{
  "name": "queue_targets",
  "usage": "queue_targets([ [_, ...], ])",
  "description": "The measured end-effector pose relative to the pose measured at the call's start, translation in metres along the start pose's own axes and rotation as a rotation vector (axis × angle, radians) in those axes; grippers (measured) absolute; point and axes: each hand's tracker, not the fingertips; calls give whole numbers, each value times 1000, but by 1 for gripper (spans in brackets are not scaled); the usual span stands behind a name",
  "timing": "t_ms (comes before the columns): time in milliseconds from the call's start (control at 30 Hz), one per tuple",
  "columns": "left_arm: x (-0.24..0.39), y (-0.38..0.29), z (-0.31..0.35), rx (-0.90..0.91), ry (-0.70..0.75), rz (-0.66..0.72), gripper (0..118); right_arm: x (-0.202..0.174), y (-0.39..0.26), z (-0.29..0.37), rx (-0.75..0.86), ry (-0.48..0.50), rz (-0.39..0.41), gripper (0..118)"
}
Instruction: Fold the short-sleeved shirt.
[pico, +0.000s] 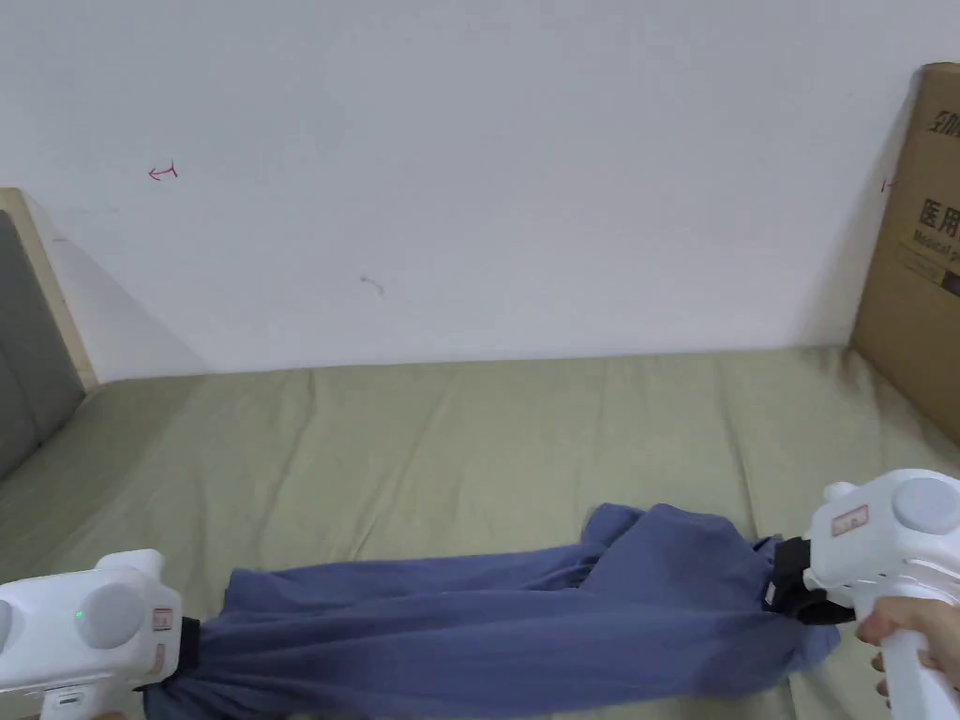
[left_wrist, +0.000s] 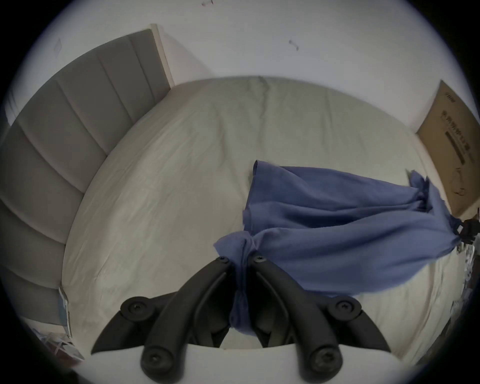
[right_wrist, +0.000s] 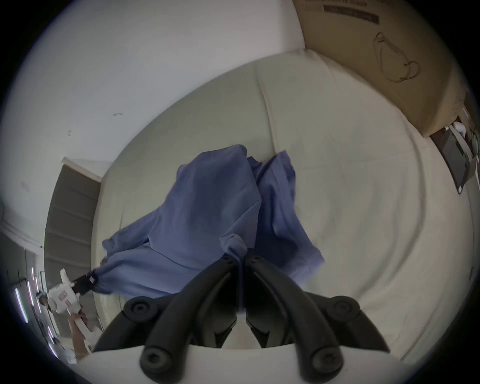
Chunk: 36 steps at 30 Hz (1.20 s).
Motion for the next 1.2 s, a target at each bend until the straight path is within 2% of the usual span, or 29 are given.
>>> queue_targets([
  [133,-12,-47,62,30,-33,-25,7,7,-69,67,20,-9,87,3],
  [333,-28,-149,145,69,-26,-96,7,30,-200,146,15,7,81,3],
  [400,-36,-183,163,63,-8,-103,7,39,-242,159,-26,-20,130,3],
  [500,-49,-228,187,38,25,-156,7,55,-301,172,-84,-14,98,3],
  [667,-65,-281,199,-11,14,-112,7,72,-368,178,-112,-12,21,3],
  [700,-68,-288,199,-14,9,-92,9,75,-375,177,-112,-9,-1,3],
  [733,-70,-295,200,-16,-2,-62,15,76,-380,177,-100,0,9,3],
  [767,-72,-297,200,-25,-9,-52,35,75,-382,176,-88,-11,12,5],
  [800,-74,-299,201,-38,-11,-39,55,74,-380,176,-82,-32,12,15],
  [833,-75,-301,203,-51,-9,-34,66,71,-377,175,-80,-52,32,28],
  [900,-78,-303,209,-35,-16,-23,73,62,-368,177,-50,-129,117,43],
  [933,-78,-301,215,-13,-13,-13,75,55,-362,179,-23,-155,183,66],
  [967,-77,-297,220,4,-3,-11,75,48,-357,182,4,-175,229,84],
  [1000,-76,-293,226,38,-2,-9,75,41,-348,185,41,-176,282,89],
  [1067,-73,-281,236,96,-59,15,76,23,-333,190,78,-159,372,89],
  [1133,-64,-268,237,113,-140,42,71,5,-319,190,109,-122,398,85],
  [1167,-58,-265,236,121,-172,45,59,-3,-315,189,131,-103,405,78],
  [1200,-51,-260,232,108,-166,33,25,-12,-311,185,141,-100,405,52],
])
